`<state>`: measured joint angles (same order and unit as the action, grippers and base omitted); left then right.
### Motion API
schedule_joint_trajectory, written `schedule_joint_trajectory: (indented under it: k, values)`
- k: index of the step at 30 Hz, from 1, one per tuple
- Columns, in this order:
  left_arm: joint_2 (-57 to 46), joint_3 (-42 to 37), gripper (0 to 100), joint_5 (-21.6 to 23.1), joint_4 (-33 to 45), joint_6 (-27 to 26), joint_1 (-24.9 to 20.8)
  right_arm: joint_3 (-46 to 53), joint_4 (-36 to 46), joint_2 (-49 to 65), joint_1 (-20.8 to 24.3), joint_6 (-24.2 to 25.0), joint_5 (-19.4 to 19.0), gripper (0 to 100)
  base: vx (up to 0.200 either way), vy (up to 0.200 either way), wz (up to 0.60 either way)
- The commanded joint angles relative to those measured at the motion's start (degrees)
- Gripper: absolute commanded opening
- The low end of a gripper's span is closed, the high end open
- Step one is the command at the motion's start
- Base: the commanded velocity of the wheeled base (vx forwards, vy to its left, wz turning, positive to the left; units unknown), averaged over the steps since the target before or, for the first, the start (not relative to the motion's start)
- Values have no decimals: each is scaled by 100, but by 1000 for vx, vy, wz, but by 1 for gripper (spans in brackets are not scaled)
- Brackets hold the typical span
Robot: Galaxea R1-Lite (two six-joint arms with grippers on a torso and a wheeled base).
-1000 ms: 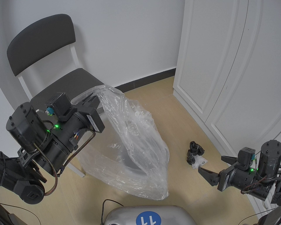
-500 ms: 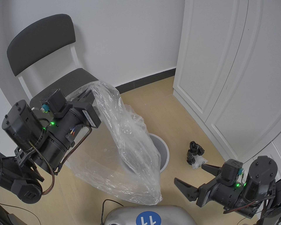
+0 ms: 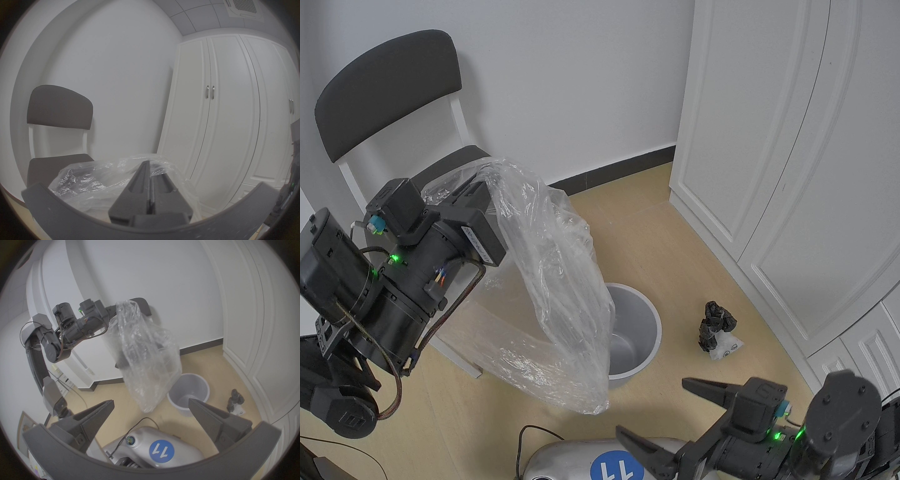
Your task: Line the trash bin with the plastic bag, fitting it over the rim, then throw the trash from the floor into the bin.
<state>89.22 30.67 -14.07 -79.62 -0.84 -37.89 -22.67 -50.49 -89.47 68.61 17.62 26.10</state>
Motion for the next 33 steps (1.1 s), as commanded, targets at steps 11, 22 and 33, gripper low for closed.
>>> schedule_joint_trajectory:
  k: [11, 22, 33]
  values:
    - [-37, -17, 0, -17, -45, -4, -87, -88, -75, -1451, -313, 1069, -501, 100, 0, 0, 0]
    - [-28, -17, 0, -17, -45, -4, -114, -176, -690, -2163, -260, 1587, -703, 100, 0, 0, 0]
    - [7, -17, 0, -17, -45, -4, -114, -62, -1709, -2567, -287, 1605, -703, 100, 0, 0, 0]
